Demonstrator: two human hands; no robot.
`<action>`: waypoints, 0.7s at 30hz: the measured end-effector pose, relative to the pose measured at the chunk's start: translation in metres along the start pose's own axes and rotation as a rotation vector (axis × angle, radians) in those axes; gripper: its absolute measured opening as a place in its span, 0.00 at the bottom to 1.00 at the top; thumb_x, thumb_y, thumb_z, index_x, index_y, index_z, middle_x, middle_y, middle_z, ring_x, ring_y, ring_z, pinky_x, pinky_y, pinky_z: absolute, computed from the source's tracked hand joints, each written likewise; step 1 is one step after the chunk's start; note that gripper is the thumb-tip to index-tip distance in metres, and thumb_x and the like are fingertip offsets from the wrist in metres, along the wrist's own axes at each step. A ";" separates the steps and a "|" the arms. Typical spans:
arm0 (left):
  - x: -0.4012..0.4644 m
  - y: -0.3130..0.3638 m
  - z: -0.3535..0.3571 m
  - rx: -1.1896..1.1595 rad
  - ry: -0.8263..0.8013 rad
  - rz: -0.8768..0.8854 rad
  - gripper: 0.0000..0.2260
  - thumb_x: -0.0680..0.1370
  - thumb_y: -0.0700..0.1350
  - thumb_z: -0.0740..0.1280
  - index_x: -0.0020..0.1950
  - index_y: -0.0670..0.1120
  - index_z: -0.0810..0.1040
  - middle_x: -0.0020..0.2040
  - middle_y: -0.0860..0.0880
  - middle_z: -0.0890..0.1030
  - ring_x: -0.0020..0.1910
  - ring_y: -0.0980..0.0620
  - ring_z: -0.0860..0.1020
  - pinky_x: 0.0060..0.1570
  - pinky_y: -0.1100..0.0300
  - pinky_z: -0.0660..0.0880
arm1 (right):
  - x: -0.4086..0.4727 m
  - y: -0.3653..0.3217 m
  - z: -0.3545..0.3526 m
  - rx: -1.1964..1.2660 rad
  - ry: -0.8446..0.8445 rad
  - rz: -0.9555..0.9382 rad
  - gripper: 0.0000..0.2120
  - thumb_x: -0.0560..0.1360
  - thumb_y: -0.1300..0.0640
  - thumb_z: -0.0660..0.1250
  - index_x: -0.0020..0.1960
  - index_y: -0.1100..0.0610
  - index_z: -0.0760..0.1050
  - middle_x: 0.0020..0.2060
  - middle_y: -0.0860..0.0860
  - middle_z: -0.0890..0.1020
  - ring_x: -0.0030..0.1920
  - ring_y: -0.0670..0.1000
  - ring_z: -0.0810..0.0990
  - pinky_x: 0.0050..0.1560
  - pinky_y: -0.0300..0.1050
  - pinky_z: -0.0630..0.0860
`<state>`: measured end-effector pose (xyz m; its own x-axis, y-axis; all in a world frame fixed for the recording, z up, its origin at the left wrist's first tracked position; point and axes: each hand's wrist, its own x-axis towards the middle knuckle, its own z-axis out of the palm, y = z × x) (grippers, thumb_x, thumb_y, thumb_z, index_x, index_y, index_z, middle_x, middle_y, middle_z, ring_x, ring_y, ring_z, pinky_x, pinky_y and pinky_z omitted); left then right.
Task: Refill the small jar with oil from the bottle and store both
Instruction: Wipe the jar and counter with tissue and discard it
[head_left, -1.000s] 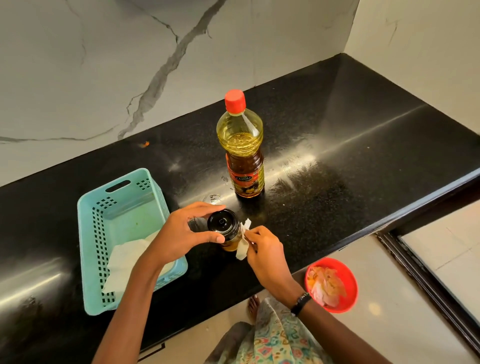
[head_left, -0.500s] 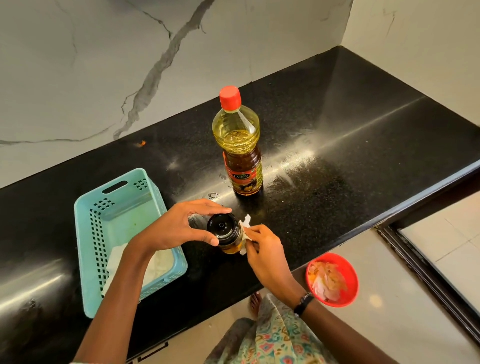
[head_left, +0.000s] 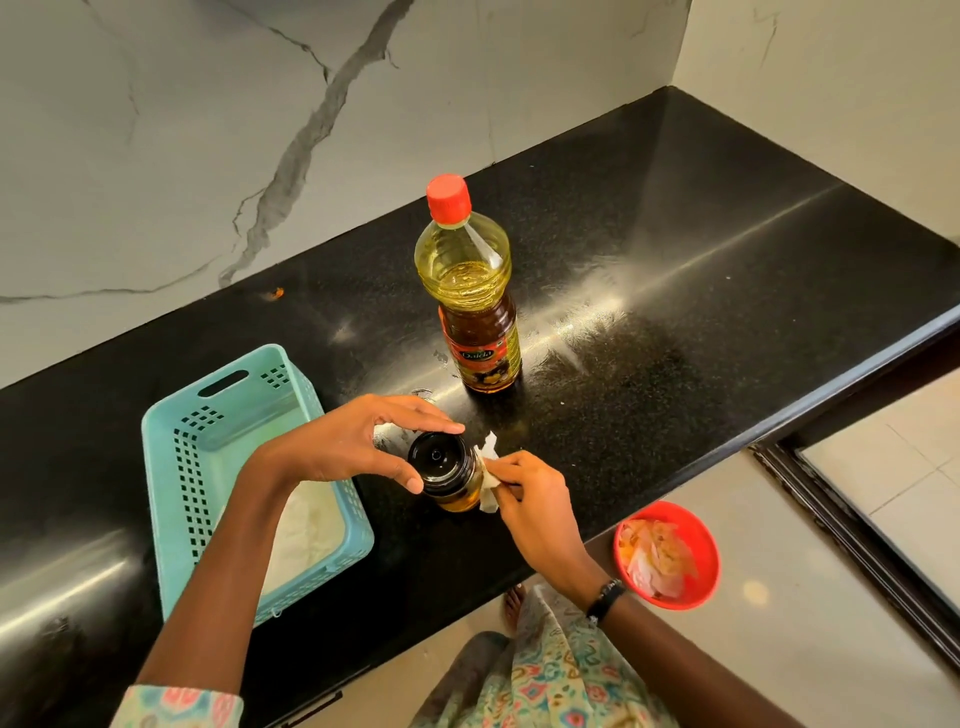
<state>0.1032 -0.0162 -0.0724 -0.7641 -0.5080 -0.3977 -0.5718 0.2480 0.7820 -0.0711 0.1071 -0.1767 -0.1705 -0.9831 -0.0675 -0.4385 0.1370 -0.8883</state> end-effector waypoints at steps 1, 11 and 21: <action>0.001 0.000 -0.002 0.006 -0.022 -0.002 0.25 0.68 0.41 0.76 0.63 0.55 0.78 0.59 0.60 0.77 0.63 0.59 0.72 0.62 0.64 0.67 | -0.003 -0.001 -0.002 0.031 -0.004 0.017 0.12 0.75 0.66 0.66 0.56 0.56 0.81 0.46 0.47 0.79 0.44 0.40 0.77 0.43 0.25 0.71; 0.003 0.003 -0.005 0.088 -0.120 0.016 0.26 0.71 0.42 0.74 0.67 0.56 0.73 0.65 0.61 0.70 0.68 0.62 0.65 0.65 0.71 0.63 | 0.006 -0.008 -0.005 0.129 0.132 -0.019 0.12 0.72 0.65 0.69 0.52 0.53 0.81 0.46 0.43 0.83 0.47 0.40 0.80 0.48 0.31 0.76; -0.027 0.007 0.060 0.038 0.501 -0.123 0.32 0.69 0.53 0.74 0.71 0.54 0.68 0.66 0.59 0.71 0.64 0.69 0.67 0.61 0.77 0.62 | -0.007 -0.016 -0.017 0.562 0.003 0.098 0.11 0.77 0.62 0.65 0.57 0.55 0.80 0.49 0.48 0.84 0.52 0.45 0.81 0.53 0.38 0.78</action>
<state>0.1016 0.0485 -0.0850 -0.4589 -0.8657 -0.1998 -0.6659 0.1862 0.7224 -0.0785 0.1136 -0.1545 -0.1892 -0.9686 -0.1612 0.1160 0.1410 -0.9832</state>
